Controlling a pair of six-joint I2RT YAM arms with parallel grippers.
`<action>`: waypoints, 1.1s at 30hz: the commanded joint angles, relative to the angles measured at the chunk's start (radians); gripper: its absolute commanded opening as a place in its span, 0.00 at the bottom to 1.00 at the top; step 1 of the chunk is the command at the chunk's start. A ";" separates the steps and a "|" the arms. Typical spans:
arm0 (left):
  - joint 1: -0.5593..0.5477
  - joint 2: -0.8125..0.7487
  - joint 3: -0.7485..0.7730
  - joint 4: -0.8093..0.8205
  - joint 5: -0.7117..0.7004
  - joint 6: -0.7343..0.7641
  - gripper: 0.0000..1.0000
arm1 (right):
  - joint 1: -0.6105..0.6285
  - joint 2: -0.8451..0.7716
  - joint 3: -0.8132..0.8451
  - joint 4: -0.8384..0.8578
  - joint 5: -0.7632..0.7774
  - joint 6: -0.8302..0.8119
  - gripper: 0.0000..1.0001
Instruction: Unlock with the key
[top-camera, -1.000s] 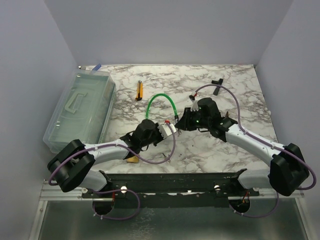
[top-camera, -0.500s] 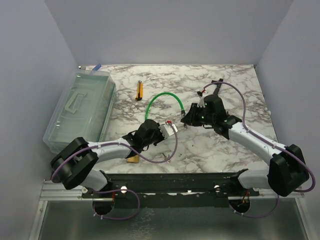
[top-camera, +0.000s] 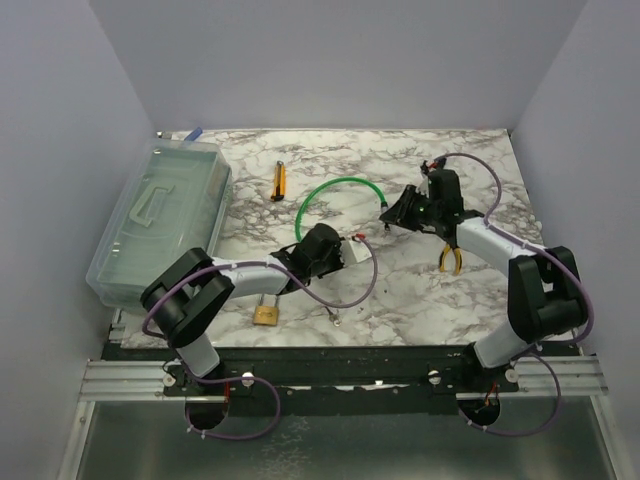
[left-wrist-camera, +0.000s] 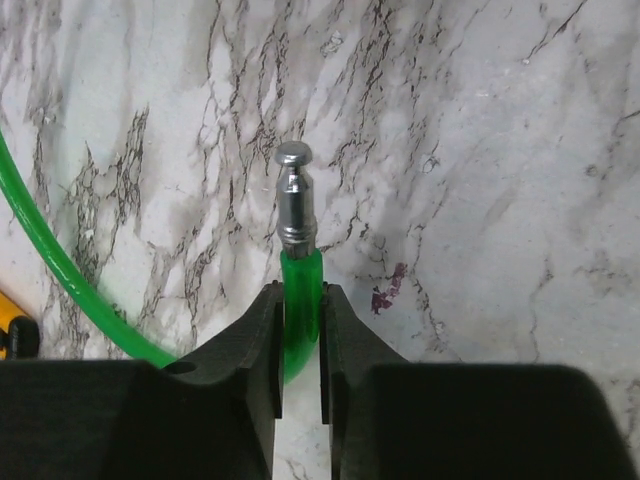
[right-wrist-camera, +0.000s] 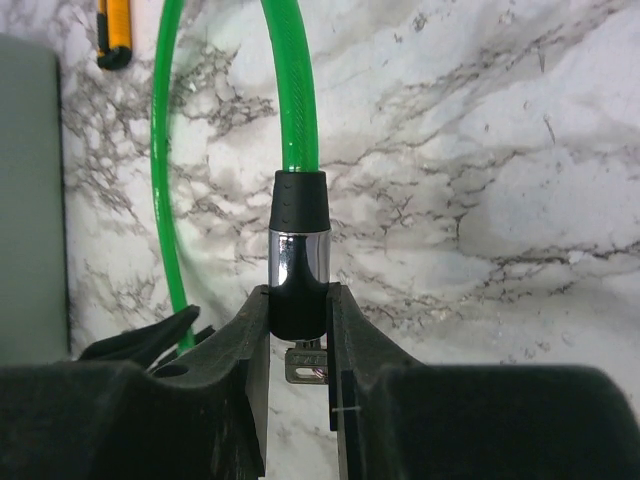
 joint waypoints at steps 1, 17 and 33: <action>0.032 0.088 0.077 -0.171 -0.040 0.046 0.40 | -0.055 0.062 0.077 0.096 -0.041 0.051 0.00; 0.042 -0.211 0.068 -0.215 -0.086 -0.170 0.99 | -0.068 0.203 0.214 0.104 0.065 0.164 0.00; 0.066 -0.598 0.120 -0.522 -0.285 -0.914 0.99 | -0.130 -0.138 -0.162 0.108 0.451 0.504 0.00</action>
